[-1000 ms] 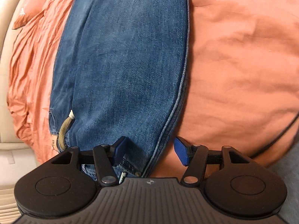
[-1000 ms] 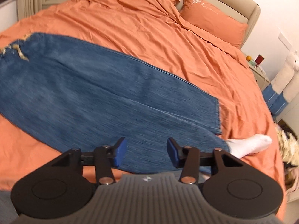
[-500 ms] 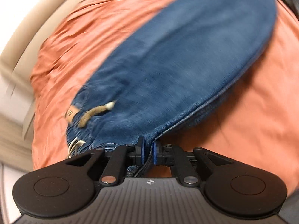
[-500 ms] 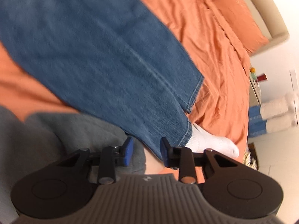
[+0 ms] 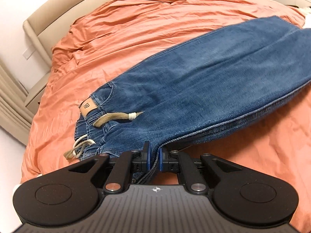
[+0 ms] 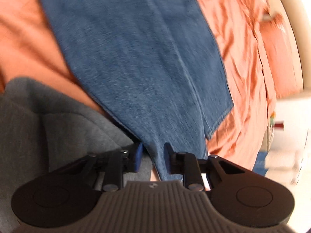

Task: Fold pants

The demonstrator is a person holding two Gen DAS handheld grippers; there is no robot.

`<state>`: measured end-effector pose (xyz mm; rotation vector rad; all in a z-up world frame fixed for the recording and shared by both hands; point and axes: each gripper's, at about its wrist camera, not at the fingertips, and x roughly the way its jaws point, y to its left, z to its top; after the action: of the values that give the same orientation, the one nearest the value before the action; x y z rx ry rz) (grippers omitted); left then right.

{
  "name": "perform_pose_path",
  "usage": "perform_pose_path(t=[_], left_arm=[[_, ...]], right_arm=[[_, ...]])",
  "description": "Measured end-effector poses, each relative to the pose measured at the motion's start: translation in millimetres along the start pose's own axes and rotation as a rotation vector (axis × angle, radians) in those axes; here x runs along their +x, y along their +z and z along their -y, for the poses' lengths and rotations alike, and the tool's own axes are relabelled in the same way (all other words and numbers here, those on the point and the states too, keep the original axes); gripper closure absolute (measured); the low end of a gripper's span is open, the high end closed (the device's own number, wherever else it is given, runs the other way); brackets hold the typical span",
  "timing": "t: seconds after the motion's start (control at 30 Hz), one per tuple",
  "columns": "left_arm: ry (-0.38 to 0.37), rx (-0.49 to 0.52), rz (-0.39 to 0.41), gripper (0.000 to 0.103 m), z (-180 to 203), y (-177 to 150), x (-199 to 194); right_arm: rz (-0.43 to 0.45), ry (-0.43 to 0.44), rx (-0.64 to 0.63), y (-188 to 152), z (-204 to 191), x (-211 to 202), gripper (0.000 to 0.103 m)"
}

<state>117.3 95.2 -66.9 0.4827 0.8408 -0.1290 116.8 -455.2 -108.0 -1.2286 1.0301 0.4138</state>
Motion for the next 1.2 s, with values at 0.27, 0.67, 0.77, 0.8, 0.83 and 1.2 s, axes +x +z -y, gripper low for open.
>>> perform_pose_path(t=[0.27,0.67,0.77,0.8,0.83,1.2], left_arm=[[0.014,-0.048,0.010,0.094,0.1,3.8,-0.4],[0.010,-0.167,0.047,0.094,-11.7,3.6,-11.0],[0.030,-0.188,0.087,0.095,-18.9,11.9,-17.7],[0.037,-0.190,0.099,0.095,-22.2,17.0,-19.6],[0.045,-0.191,0.108,0.095,-25.8,23.5,-21.2],[0.140,-0.141,0.082,0.096,-70.9,138.4,37.0]], right_arm=[[-0.070,0.015,-0.289,16.9,-16.6,6.7,0.092],[-0.052,-0.052,-0.134,17.1,-9.0,-7.2,0.103],[-0.013,-0.075,0.002,13.0,10.6,-20.4,0.103],[0.000,-0.084,0.041,12.9,17.7,-25.1,0.103],[0.015,-0.094,0.080,13.8,27.5,-29.5,0.103],[0.117,-0.142,0.376,52.4,155.1,-16.8,0.103]])
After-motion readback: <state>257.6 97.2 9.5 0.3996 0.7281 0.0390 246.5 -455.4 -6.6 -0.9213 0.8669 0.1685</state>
